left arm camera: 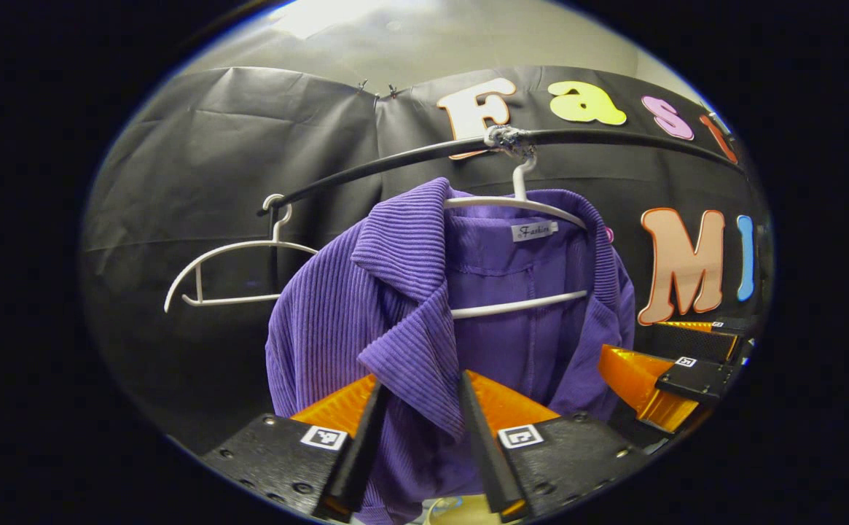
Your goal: Grasp the clothes on the hanger with both hands and then place them into the laundry hamper below.
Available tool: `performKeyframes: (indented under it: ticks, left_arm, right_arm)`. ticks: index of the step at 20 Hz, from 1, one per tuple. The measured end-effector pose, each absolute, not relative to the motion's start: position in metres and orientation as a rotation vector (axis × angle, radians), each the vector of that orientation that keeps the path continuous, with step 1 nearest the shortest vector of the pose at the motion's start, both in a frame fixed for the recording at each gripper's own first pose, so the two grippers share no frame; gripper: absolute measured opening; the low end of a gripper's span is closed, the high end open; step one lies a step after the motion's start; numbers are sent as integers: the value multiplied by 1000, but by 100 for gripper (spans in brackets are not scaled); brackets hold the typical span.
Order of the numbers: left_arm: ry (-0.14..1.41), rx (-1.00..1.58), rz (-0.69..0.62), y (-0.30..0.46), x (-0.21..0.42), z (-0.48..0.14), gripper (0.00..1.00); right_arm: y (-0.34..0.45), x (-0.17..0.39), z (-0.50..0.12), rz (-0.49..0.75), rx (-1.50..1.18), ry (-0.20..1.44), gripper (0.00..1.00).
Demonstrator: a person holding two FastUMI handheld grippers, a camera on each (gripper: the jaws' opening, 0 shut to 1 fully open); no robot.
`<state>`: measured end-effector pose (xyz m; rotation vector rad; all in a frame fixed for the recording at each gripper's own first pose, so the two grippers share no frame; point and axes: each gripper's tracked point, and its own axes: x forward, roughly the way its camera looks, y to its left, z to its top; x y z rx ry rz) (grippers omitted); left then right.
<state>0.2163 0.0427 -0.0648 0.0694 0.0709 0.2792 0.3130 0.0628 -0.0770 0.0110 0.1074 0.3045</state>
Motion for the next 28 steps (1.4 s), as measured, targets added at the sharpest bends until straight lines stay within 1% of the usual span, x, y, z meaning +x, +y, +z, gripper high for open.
performKeyframes:
  ticks: [5, 7, 10, 16, 20, 21, 22, 24, 26, 27, 28]
  left_arm:
    - [92, 75, 290, 50, 221, -70, 0]
    - [96, 88, 279, 46, 219, -67, 1]
    - [104, 84, 249, 40, 219, -65, 0]
    - [81, 92, 244, 42, 209, -43, 0]
    - [56, 114, 273, 51, 199, -27, 0]
    - [51, 115, 280, 53, 196, -24, 0]
    - [49, 114, 287, 55, 194, -22, 0]
    - [43, 120, 299, 58, 190, -17, 0]
    - [29, 142, 323, 64, 185, -8, 0]
    - [23, 157, 339, 68, 183, -3, 0]
    - [11, 164, 349, 69, 181, 1, 0]
  right_arm:
    - [72, 330, -81, 311, 14, 100, 99]
    - [74, 336, -80, 302, 21, 92, 96]
    - [73, 345, -83, 282, 25, 95, 99]
    - [77, 364, -95, 257, 27, 126, 99]
    - [78, 365, -101, 243, 14, 140, 69]
    - [80, 364, -100, 249, 11, 140, 69]
    - [75, 361, -97, 228, -4, 137, 69]
    - [71, 365, -100, 217, -14, 145, 39]
    - [67, 362, -102, 204, -3, 174, 35]
    - [61, 364, -103, 178, 4, 194, 35]
    - [57, 362, -102, 163, 29, 215, 24]
